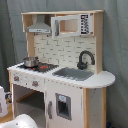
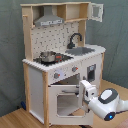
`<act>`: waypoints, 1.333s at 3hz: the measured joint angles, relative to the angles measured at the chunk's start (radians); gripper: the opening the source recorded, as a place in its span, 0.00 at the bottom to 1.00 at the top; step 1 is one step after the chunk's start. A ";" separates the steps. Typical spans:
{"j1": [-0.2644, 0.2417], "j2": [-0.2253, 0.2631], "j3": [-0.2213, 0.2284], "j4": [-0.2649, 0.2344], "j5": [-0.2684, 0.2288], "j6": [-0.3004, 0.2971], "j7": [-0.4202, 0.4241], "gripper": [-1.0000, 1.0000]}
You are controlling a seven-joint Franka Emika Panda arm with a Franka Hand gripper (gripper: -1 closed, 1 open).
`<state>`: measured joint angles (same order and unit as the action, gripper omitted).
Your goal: Play with the kitchen
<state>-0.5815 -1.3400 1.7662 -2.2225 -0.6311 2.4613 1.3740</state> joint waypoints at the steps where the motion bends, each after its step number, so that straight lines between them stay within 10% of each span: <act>1: 0.000 0.000 -0.015 0.052 0.000 -0.066 -0.072 1.00; 4: 0.037 -0.022 -0.005 0.092 0.044 -0.096 -0.347 1.00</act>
<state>-0.5447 -1.3617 1.7612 -2.1309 -0.5866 2.3650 1.0271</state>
